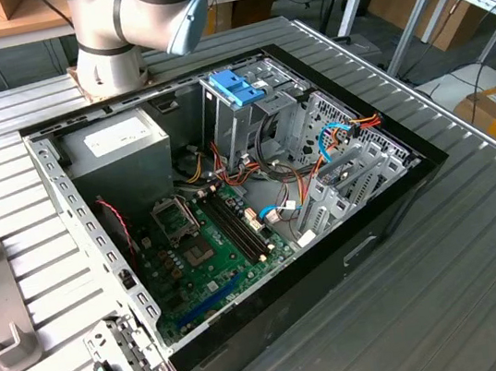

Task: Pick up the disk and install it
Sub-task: 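Pick up the disk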

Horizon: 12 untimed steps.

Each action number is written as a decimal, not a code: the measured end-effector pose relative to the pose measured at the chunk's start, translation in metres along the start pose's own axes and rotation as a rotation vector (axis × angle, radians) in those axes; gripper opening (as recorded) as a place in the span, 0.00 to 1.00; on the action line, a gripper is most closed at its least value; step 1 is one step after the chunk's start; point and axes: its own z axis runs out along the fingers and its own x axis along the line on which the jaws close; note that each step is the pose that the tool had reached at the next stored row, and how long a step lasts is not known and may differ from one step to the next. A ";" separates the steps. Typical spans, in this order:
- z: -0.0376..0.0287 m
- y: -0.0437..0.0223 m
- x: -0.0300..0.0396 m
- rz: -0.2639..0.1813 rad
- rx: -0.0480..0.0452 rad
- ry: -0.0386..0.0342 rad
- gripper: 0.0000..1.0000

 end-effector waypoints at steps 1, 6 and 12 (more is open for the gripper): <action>0.0001 -0.0008 0.0003 0.000 0.0000 0.0001 0.37; 0.0010 -0.0065 0.0019 0.000 0.0000 0.0008 0.37; 0.0019 -0.0125 0.0036 0.000 0.0000 0.0017 0.37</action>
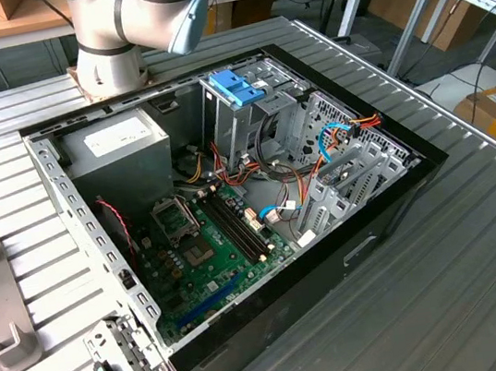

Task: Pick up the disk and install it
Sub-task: 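Pick up the disk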

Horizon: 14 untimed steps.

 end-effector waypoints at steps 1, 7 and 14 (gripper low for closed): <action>0.0002 -0.0010 0.0003 0.000 0.0000 0.0001 0.37; 0.0013 -0.0074 0.0023 0.000 0.0000 0.0010 0.37; 0.0025 -0.0163 0.0050 0.000 0.0001 0.0019 0.37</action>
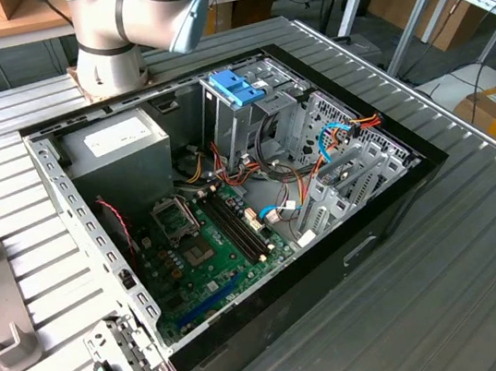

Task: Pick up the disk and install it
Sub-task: 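Pick up the disk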

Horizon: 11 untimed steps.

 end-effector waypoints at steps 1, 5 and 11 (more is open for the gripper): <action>0.0001 -0.0011 0.0004 0.000 0.0000 0.0001 0.37; 0.0009 -0.0066 0.0022 0.000 0.0000 0.0005 0.37; 0.0020 -0.0159 0.0051 0.000 -0.0001 0.0010 0.37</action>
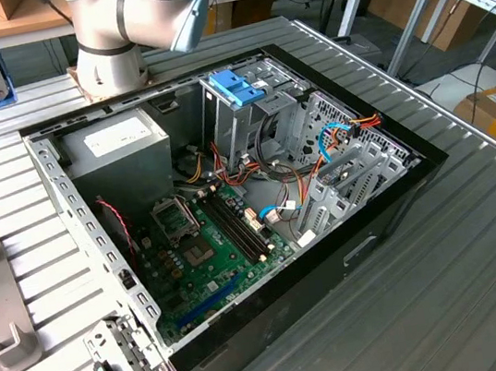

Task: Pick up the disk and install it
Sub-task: 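Pick up the disk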

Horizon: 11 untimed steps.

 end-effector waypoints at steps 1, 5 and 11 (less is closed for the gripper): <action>0.0003 -0.0018 0.0004 0.000 0.0000 0.0001 0.37; 0.0012 -0.0085 0.0020 0.000 0.0000 0.0009 0.37; 0.0025 -0.0165 0.0043 0.000 0.0000 0.0019 0.37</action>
